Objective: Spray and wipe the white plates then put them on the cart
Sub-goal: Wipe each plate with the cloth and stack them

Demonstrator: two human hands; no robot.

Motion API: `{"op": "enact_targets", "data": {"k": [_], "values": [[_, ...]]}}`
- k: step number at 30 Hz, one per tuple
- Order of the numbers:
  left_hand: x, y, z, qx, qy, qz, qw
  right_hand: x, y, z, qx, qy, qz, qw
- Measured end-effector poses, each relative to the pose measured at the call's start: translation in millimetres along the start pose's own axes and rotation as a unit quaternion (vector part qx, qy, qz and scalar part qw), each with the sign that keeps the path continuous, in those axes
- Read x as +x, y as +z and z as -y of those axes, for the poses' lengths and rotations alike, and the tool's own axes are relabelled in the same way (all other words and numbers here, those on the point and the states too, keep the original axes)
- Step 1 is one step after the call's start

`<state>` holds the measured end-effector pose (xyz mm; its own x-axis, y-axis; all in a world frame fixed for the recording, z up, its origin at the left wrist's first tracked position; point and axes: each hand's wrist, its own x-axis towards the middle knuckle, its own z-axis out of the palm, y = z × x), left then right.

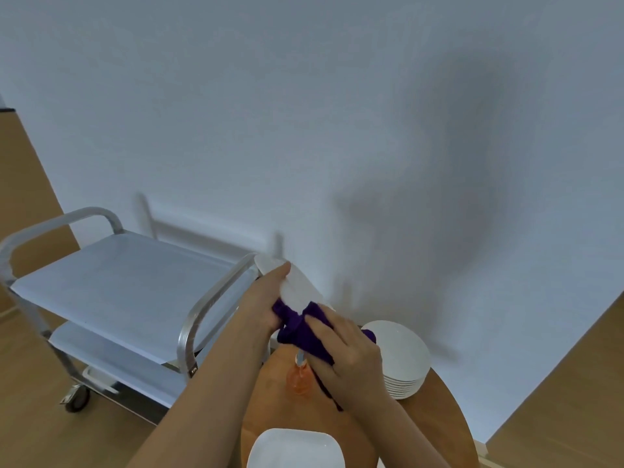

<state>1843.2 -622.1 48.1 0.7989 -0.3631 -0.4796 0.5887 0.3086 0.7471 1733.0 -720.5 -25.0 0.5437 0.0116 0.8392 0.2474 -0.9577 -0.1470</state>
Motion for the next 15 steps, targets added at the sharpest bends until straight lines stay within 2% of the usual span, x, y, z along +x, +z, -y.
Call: {"op": "enact_targets", "data": {"k": [2,3,5,7,9,11,13,15], "values": [[0.4,-7.3,3.1,0.003,0.015,0.035,0.999,-8.3,-4.8,-3.0,0.069,0.049,0.025,0.996],[-0.4,-10.8,3.2,0.010,0.027,0.059,0.998,-10.1,-7.9,-1.6,0.123,0.131,0.017,0.984],[-0.3,-18.1,3.1,0.017,0.049,0.120,0.991,-8.7,-12.7,0.4,0.228,0.319,-0.023,0.920],[-3.5,-23.8,3.1,0.065,0.074,0.146,0.984,-1.6,-15.5,-4.8,0.261,0.435,-0.069,0.859],[-8.5,-25.6,3.7,0.150,0.093,0.150,0.973,15.0,-21.2,-9.8,0.255,0.449,-0.082,0.853],[-13.4,-23.1,6.9,0.236,0.100,0.168,0.952,35.2,-23.8,-10.2,0.256,0.411,-0.067,0.873],[-19.4,-15.6,13.4,0.296,0.105,0.216,0.925,54.3,-20.9,-7.0,0.253,0.374,-0.020,0.892],[-24.8,-8.5,19.7,0.341,0.114,0.271,0.893,67.6,-12.8,-4.1,0.204,0.326,0.049,0.922]]}}
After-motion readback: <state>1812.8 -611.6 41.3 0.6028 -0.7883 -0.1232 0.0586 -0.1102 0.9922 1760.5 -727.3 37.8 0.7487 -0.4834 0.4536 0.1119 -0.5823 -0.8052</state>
